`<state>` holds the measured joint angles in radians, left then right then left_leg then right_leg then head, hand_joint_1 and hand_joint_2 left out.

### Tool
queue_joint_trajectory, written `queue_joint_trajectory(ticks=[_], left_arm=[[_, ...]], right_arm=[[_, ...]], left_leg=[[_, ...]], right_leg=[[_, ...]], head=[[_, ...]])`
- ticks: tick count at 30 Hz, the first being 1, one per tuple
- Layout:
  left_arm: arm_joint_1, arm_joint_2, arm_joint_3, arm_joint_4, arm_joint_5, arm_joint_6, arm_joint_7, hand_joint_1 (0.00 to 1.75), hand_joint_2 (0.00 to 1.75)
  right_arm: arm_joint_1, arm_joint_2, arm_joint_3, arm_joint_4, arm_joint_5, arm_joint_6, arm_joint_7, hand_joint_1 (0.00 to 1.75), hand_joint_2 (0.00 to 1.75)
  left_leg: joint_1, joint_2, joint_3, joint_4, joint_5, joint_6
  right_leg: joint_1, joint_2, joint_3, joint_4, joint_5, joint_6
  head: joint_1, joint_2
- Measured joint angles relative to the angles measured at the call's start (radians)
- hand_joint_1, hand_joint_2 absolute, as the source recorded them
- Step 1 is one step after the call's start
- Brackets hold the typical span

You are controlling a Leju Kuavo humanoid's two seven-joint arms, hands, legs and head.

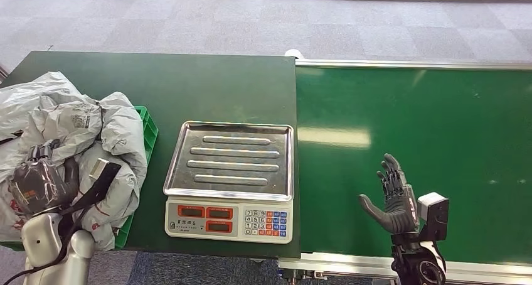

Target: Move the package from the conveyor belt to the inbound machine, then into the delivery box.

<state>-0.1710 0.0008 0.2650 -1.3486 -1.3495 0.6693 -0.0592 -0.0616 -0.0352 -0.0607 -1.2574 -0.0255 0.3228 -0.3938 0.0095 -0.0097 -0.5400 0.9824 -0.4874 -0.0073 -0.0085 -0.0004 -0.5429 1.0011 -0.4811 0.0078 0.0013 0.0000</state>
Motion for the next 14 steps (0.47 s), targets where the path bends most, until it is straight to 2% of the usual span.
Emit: queue_joint_trajectory(ticks=[3, 6, 9, 11, 14], left_arm=[[0.007, -0.031, 0.019, -0.073, 0.021, 0.024, -0.16, 0.0, 1.75], [0.006, -0.094, 0.071, -0.165, 0.085, 0.029, -0.368, 0.0, 1.75], [0.002, -0.164, 0.124, -0.251, 0.25, 0.029, -0.567, 0.0, 1.75], [0.005, -0.199, 0.138, -0.316, 0.351, 0.03, -0.622, 0.0, 1.75], [0.012, -0.225, 0.138, -0.385, 0.405, 0.031, -0.635, 0.0, 1.75]], right_arm=[[0.005, 0.001, -0.003, -0.005, -0.005, -0.001, 0.002, 0.0, 1.75], [0.011, 0.002, -0.005, -0.01, -0.011, -0.005, 0.002, 0.0, 1.75], [0.018, 0.002, -0.004, -0.013, -0.017, -0.011, 0.002, 0.0, 1.75], [0.021, 0.002, -0.004, -0.014, -0.02, -0.014, 0.001, 0.0, 1.75], [0.022, 0.001, -0.004, -0.014, -0.023, -0.016, -0.002, 0.0, 1.75]], left_leg=[[0.0, 0.0, -0.001, 0.0, 0.0, 0.0], [0.0, 0.0, -0.001, 0.0, 0.0, 0.0], [0.0, 0.001, -0.002, 0.0, -0.001, 0.0], [0.0, 0.001, -0.002, 0.0, -0.001, 0.0], [0.0, 0.001, -0.002, 0.0, -0.001, 0.0]], right_leg=[[0.0, 0.0, -0.001, 0.0, 0.0, 0.0], [0.0, 0.001, -0.002, 0.0, 0.0, 0.0], [0.0, 0.001, -0.002, 0.0, 0.0, 0.0], [0.0, 0.001, -0.003, 0.0, 0.0, 0.0], [0.0, 0.001, -0.003, 0.0, 0.0, 0.0]], head=[[0.0, 0.0], [0.0, 0.0], [0.0, 0.0], [0.0, 0.0], [0.0, 0.0]])
